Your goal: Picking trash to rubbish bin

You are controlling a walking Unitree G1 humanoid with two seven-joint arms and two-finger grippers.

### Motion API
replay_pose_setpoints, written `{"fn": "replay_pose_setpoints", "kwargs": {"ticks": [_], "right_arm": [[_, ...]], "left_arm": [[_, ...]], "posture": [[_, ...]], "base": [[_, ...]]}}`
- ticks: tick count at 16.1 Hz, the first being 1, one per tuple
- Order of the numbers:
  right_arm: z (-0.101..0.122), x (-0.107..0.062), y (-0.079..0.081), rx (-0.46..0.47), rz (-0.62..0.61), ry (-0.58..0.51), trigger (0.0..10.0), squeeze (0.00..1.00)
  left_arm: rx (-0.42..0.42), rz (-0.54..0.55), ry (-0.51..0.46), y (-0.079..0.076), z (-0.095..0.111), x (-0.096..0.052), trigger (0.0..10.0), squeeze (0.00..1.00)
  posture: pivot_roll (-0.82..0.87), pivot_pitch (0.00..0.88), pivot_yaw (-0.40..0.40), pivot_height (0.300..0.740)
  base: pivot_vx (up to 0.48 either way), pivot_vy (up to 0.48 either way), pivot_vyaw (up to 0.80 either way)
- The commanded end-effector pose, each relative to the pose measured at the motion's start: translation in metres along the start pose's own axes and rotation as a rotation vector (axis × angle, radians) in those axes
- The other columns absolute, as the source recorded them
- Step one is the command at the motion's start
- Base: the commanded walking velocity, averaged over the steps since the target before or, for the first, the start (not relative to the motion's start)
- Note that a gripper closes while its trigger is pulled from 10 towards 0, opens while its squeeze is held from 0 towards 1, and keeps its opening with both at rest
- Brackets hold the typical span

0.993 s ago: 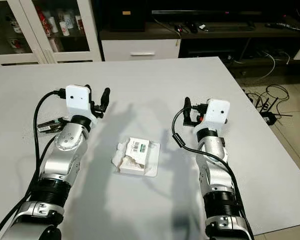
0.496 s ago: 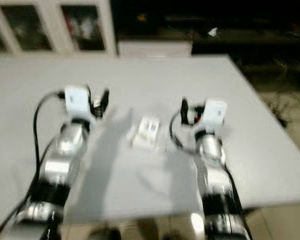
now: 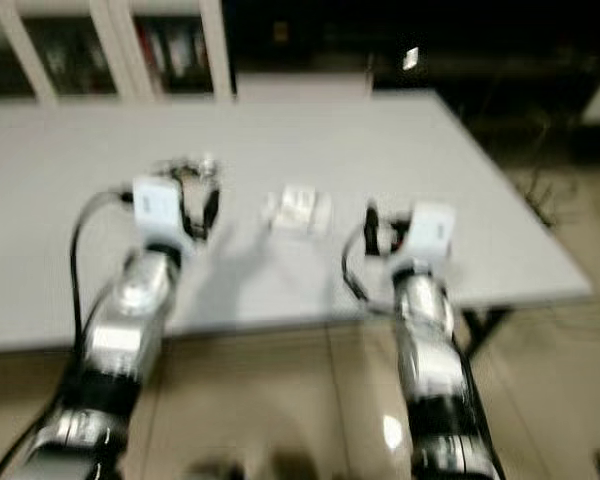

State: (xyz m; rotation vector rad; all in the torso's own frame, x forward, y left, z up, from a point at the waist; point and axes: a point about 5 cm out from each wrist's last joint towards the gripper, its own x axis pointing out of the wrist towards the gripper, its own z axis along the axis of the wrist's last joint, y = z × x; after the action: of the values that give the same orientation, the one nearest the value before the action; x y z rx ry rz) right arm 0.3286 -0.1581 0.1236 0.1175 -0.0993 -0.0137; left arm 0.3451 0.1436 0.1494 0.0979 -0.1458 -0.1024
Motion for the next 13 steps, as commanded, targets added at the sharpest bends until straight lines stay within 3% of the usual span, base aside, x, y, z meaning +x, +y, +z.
{"fn": "replay_pose_setpoints", "kwargs": {"ticks": [1, 4, 8, 13], "right_arm": [[0.0033, 0.0016, 0.0004, 0.006, 0.004, -0.008, 10.0, 0.0], [0.0024, 0.0003, 0.0001, 0.009, 0.006, -0.004, 10.0, 0.0], [0.0024, 0.0, 0.0011, 0.015, 0.017, -0.002, 10.0, 0.0], [0.0019, 0.0007, 0.0014, 0.015, 0.023, 0.004, 10.0, 0.0]], "left_arm": [[0.021, 0.003, -0.013, 0.0002, 0.0051, 0.0035, 10.0, 0.0], [-0.03, 0.005, -0.019, 0.0004, 0.0059, 0.0031, 10.0, 0.0], [-0.022, 0.006, -0.005, 0.0021, 0.0048, 0.0033, 10.0, 0.0], [-0.008, 0.02, 0.002, 0.0071, 0.0044, 0.0036, 10.0, 0.0]], "posture": [[-0.03, 0.047, -0.033, 0.74], [-0.03, 0.058, -0.033, 0.74], [-0.03, 0.064, -0.036, 0.74], [-0.03, 0.068, -0.037, 0.74]], "base": [[0.0, 0.0, 0.0], [0.0, 0.0, 0.0], [0.0, 0.0, 0.0], [0.317, 0.0, 0.0]]}}
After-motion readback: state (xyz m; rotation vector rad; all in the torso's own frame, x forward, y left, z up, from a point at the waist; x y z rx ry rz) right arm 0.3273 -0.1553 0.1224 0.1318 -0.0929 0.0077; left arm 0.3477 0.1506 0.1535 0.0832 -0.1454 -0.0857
